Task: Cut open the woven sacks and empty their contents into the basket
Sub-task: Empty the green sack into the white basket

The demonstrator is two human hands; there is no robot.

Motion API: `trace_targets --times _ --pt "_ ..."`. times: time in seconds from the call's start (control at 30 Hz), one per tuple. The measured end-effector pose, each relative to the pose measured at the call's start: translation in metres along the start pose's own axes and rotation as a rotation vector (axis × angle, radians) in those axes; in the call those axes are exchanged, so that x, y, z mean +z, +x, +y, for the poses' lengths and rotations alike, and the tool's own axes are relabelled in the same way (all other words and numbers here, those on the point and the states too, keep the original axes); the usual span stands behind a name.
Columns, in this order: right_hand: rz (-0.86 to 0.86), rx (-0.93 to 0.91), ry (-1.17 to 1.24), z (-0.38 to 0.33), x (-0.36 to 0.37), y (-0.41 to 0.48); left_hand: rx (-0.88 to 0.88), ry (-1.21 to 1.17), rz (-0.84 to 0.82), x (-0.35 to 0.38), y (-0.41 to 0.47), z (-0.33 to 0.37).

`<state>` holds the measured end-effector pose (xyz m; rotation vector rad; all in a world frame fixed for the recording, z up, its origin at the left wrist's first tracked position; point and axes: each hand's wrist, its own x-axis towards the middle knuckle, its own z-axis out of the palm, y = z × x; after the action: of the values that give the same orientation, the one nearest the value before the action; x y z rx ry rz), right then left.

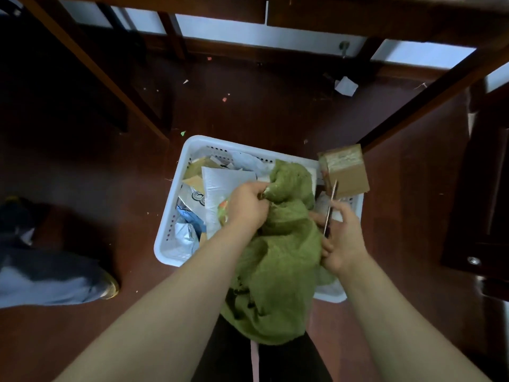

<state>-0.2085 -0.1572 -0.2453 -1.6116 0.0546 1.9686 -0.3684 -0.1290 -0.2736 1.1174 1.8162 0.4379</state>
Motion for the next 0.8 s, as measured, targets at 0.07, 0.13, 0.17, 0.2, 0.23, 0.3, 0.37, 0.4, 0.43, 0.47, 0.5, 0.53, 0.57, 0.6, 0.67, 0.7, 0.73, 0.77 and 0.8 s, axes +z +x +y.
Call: trace_targets --times 0.07,0.13,0.17,0.2,0.23,0.3,0.37,0.4,0.43,0.47,0.5,0.53,0.57,0.6,0.67,0.7,0.73,0.77,0.8 --pt "-0.010 -0.020 -0.101 -0.011 0.006 0.010 0.213 0.134 -0.064 0.004 -0.019 -0.004" --pt "0.086 -0.059 -0.307 -0.010 0.021 0.018 0.391 0.126 -0.165 0.012 -0.038 -0.005" --pt "0.181 -0.119 -0.346 -0.009 0.027 0.022 0.404 0.090 -0.222 0.016 -0.047 -0.005" --pt "0.273 -0.186 -0.388 -0.008 0.028 0.029 0.359 0.043 -0.263 0.016 -0.054 -0.005" --pt "0.343 -0.216 -0.426 -0.008 0.027 0.031 0.280 -0.030 -0.264 0.015 -0.055 -0.006" --pt "0.383 -0.173 -0.422 -0.009 0.019 0.032 0.104 -0.154 -0.058 0.006 -0.048 -0.010" --pt "0.366 -0.110 -0.392 -0.010 0.008 0.030 -0.031 -0.096 0.205 -0.007 -0.028 -0.025" --pt "0.356 -0.091 -0.385 -0.010 0.004 0.029 -0.074 -0.014 0.221 -0.014 -0.016 -0.033" --pt "0.355 -0.080 -0.377 -0.009 0.002 0.028 -0.113 0.061 0.142 -0.018 -0.004 -0.042" --pt "0.356 -0.074 -0.376 -0.010 0.000 0.027 -0.149 0.115 0.014 -0.019 0.005 -0.049" --pt "0.362 -0.074 -0.370 -0.010 -0.001 0.029 -0.184 0.143 -0.122 -0.017 0.013 -0.054" --pt "0.370 -0.079 -0.351 -0.012 -0.002 0.029 -0.205 0.176 -0.240 -0.016 0.018 -0.058" --pt "0.372 -0.084 -0.329 -0.014 -0.003 0.030 -0.186 0.230 -0.317 -0.012 0.024 -0.063" --pt "0.359 -0.097 -0.307 -0.016 -0.005 0.032 -0.138 0.305 -0.353 -0.009 0.028 -0.068" --pt "0.355 -0.113 -0.269 -0.020 -0.010 0.030 -0.081 0.379 -0.297 -0.003 0.037 -0.079" --pt "0.362 -0.121 -0.239 -0.022 -0.016 0.030 -0.091 0.372 -0.231 -0.003 0.040 -0.084" --pt "0.367 -0.133 -0.212 -0.026 -0.022 0.030 -0.133 0.360 -0.166 -0.004 0.043 -0.087" --pt "0.373 -0.137 -0.207 -0.028 -0.027 0.030 -0.205 0.343 -0.110 -0.005 0.045 -0.090" --pt "0.371 -0.151 -0.210 -0.030 -0.030 0.029 -0.280 0.323 -0.063 -0.006 0.047 -0.092"
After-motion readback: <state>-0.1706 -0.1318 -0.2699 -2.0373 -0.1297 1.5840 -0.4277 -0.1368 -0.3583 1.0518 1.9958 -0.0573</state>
